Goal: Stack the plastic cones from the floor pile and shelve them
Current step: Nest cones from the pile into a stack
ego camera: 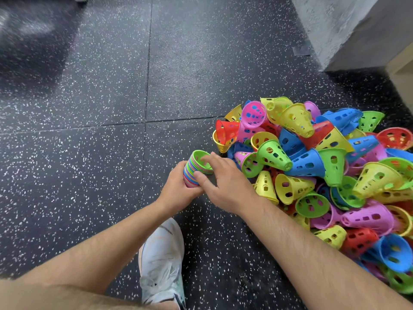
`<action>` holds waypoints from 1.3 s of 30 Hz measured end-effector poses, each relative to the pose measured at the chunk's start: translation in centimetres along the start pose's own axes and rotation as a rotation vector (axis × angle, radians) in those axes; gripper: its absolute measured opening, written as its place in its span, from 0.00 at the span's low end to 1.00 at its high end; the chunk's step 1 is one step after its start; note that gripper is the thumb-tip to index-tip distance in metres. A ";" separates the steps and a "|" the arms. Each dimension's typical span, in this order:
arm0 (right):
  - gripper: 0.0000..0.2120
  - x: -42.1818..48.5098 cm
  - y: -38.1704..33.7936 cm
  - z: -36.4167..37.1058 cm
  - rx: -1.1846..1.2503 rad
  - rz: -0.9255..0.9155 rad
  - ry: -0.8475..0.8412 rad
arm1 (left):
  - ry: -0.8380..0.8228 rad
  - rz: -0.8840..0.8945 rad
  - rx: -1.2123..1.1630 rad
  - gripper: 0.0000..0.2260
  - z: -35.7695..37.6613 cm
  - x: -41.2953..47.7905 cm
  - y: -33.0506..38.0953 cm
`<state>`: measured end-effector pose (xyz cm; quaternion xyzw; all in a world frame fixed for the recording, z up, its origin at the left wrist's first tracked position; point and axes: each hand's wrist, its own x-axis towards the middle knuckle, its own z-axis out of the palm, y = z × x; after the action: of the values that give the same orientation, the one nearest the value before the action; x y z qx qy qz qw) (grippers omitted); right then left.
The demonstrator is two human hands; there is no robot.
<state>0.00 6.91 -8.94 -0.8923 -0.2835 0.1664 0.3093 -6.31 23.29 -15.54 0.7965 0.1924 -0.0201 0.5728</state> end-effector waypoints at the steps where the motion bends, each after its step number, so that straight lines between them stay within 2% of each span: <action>1: 0.24 0.2 0.0 -0.4 -0.004 0.001 0.005 | -0.002 -0.002 0.008 0.26 0.0 0.2 0.1; 4: 0.23 1.7 0.2 -1.6 -0.096 -0.020 0.113 | 0.000 -0.019 0.022 0.25 -0.2 0.7 0.3; 7: 0.21 4.0 0.5 -2.8 -0.283 0.039 0.213 | 0.006 -0.024 0.045 0.29 -0.3 1.4 0.7; 12: 0.18 6.8 0.7 -3.7 -0.453 0.169 0.101 | -0.018 -0.008 0.056 0.29 -0.6 2.3 0.9; 18: 0.25 7.5 0.7 -2.8 -0.535 0.241 0.013 | -0.029 0.006 0.053 0.27 -0.6 2.2 1.1; 22: 0.29 7.1 0.6 -2.6 -0.512 0.215 0.045 | -0.026 0.020 0.049 0.27 -0.8 1.9 0.8; 26: 0.28 6.8 0.7 -3.1 -0.420 0.145 0.151 | -0.022 0.021 0.036 0.28 -0.9 1.7 0.8; 32: 0.30 5.6 1.2 -3.9 -0.220 -0.014 0.490 | -0.002 0.037 0.046 0.28 -1.1 1.7 1.4; 34: 0.31 5.1 0.9 -4.2 -0.123 -0.026 0.552 | -0.004 0.036 0.047 0.28 -1.1 1.7 1.6; 36: 0.34 4.5 0.5 -4.3 -0.037 -0.003 0.531 | -0.006 0.036 0.044 0.28 -1.0 1.7 1.8; 39: 0.39 3.8 0.2 -4.2 -0.008 0.066 0.383 | -0.011 0.036 0.054 0.28 -0.9 1.7 1.8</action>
<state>5.02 7.15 -6.43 -0.9178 -0.1906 0.0024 0.3484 -4.30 24.11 -14.04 0.8149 0.1744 -0.0195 0.5523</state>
